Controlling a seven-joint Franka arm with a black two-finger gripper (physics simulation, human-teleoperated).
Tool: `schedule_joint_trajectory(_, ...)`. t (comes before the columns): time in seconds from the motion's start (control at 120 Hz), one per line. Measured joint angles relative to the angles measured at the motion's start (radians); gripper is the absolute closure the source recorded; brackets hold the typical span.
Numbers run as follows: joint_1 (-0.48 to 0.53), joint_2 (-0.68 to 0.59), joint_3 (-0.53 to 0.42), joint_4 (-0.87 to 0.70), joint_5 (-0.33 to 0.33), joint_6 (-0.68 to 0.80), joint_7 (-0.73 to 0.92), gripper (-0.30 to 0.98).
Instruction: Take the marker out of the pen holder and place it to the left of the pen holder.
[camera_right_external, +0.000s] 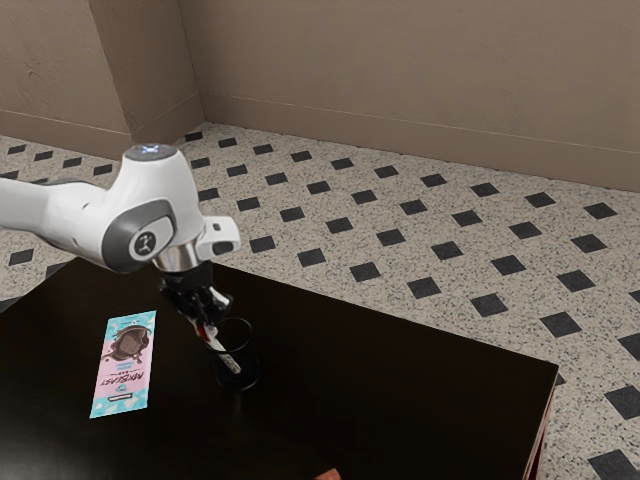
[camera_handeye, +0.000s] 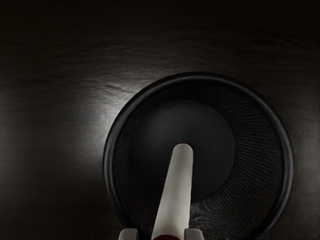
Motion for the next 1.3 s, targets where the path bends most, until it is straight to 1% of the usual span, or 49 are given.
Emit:
schedule_joint_trajectory(0.117, 0.003, -0.015, -0.005, -0.011, 0.003, 0.001, 0.000, 0.72)
schedule_joint_trajectory(0.2, 0.000, -0.054, -0.013, -0.013, 0.008, 0.000, -0.004, 0.75)
schedule_joint_trajectory(0.333, 0.002, -0.179, -0.021, -0.024, 0.022, -0.029, -0.012, 0.77)
schedule_joint_trajectory(0.475, 0.024, -0.352, -0.021, -0.053, 0.046, -0.102, -0.025, 0.78)
schedule_joint_trajectory(0.567, 0.042, -0.386, -0.022, -0.051, 0.076, -0.137, -0.033, 0.78)
schedule_joint_trajectory(0.617, 0.058, -0.363, -0.022, -0.043, 0.087, -0.145, -0.035, 0.79)
schedule_joint_trajectory(0.7, 0.091, -0.277, -0.021, -0.012, 0.096, -0.125, -0.032, 0.79)
schedule_joint_trajectory(0.825, 0.144, -0.174, -0.021, 0.003, 0.100, -0.028, -0.002, 0.79)
schedule_joint_trajectory(0.95, 0.172, -0.057, -0.022, 0.048, 0.103, 0.076, 0.041, 0.79)
schedule_joint_trajectory(1.017, 0.196, 0.018, -0.020, 0.071, 0.093, 0.149, 0.073, 0.79)
schedule_joint_trajectory(1.083, 0.224, 0.102, -0.029, 0.143, 0.073, 0.215, 0.110, 0.79)
schedule_joint_trajectory(1.125, 0.223, 0.141, -0.018, 0.176, 0.062, 0.257, 0.134, 0.79)
schedule_joint_trajectory(1.3, 0.205, 0.230, -0.019, 0.208, 0.002, 0.387, 0.223, 0.79)
